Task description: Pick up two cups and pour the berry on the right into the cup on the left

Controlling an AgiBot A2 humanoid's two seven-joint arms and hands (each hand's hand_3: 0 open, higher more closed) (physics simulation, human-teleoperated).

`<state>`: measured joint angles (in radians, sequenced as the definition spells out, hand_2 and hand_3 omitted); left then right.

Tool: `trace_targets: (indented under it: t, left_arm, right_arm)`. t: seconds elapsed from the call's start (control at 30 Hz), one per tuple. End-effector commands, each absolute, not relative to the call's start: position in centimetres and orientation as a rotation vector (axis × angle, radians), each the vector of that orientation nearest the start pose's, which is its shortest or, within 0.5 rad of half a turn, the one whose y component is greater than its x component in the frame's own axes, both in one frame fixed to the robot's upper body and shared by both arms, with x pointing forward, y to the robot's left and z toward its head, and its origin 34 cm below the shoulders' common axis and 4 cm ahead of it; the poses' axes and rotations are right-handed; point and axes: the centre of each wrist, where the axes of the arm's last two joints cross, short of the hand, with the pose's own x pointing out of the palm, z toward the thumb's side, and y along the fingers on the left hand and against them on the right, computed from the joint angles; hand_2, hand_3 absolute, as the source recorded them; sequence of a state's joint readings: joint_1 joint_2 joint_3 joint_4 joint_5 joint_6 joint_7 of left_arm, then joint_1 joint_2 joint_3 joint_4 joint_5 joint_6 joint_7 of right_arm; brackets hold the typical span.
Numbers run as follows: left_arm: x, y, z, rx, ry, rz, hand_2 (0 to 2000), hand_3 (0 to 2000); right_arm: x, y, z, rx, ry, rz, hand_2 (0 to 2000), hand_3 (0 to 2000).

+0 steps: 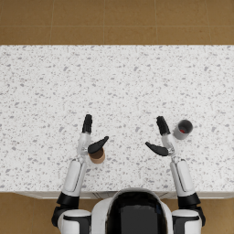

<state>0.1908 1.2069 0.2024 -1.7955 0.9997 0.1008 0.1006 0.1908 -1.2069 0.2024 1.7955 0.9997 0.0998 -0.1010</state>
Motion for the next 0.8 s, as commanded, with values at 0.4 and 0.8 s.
trace_targets:
  t: [0.4,0.8]
  left_arm:
    - [24.2,20.1,20.0,-0.014,-0.317,-1.773,0,0]
    - [23.0,21.2,19.1,0.045,-0.357,-1.809,0,0]
  right_arm:
    - [24.2,-20.1,20.0,-0.036,-0.312,1.969,0,0]
    - [24.3,-21.6,19.5,-0.055,-0.384,1.810,0,0]
